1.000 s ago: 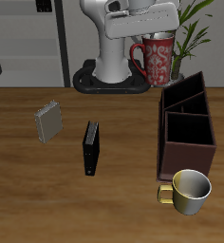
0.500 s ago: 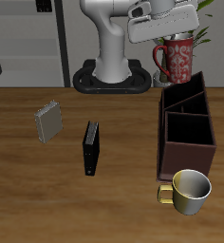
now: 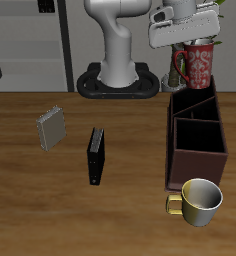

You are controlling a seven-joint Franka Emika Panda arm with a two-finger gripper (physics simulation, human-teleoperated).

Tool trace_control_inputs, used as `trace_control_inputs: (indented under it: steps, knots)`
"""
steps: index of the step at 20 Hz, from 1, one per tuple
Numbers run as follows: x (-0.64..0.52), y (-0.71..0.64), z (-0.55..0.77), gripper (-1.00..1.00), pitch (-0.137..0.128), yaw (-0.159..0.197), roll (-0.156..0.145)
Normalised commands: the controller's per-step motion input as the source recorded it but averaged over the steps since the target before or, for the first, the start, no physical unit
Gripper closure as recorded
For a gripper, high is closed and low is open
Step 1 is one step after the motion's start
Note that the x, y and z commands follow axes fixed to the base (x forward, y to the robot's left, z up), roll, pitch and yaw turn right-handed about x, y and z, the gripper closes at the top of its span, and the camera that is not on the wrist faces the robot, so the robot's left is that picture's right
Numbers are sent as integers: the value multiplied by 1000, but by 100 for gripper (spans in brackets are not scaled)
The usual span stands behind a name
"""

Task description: Place the red mug into the left desk caddy's left compartment

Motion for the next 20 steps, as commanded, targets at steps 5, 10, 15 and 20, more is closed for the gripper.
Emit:
trace_control_inputs:
  steps: [5,10,15,20]
  knots:
    - [-111,79,-60,100,-5,43,25]
    - [-207,77,-35,100,-24,2,-6]
    - [-244,66,-82,100,11,-6,1]
    - [-179,52,-107,100,7,6,18]
